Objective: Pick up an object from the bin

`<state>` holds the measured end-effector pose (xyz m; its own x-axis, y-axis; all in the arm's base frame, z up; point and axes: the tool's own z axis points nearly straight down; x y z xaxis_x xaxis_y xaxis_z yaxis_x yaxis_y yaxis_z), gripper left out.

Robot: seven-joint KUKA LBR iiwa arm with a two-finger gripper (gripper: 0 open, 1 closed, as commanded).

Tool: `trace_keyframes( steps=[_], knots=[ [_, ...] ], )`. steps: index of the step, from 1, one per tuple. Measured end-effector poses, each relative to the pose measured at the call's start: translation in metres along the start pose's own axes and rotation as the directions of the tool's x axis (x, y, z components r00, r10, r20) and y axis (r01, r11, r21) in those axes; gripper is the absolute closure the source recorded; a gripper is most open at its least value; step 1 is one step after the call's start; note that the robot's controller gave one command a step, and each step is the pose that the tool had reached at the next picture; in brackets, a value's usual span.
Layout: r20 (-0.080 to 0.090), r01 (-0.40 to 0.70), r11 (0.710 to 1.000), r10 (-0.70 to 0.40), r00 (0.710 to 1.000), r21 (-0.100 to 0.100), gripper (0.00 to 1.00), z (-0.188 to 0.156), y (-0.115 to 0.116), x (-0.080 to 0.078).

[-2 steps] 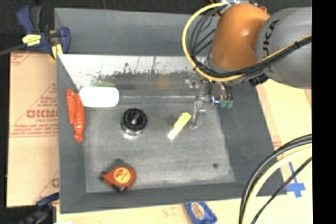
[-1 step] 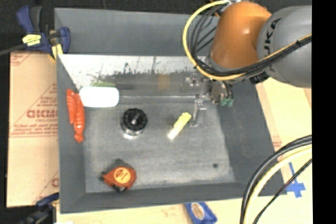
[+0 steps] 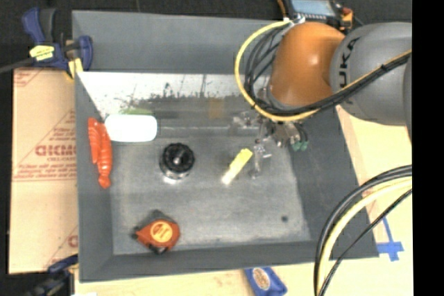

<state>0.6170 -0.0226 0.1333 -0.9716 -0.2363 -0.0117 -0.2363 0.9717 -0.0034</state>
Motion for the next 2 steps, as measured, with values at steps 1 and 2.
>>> trace_keyframes(
  steps=[1, 2],
  knots=[
    [-0.011, 0.153, 0.988, -0.153, 0.988, -0.005, 0.00, 0.059, 0.000, 0.002],
    [-0.009, 0.256, 0.967, -0.256, 0.967, -0.006, 0.00, 0.004, -0.002, -0.007]
  ],
)
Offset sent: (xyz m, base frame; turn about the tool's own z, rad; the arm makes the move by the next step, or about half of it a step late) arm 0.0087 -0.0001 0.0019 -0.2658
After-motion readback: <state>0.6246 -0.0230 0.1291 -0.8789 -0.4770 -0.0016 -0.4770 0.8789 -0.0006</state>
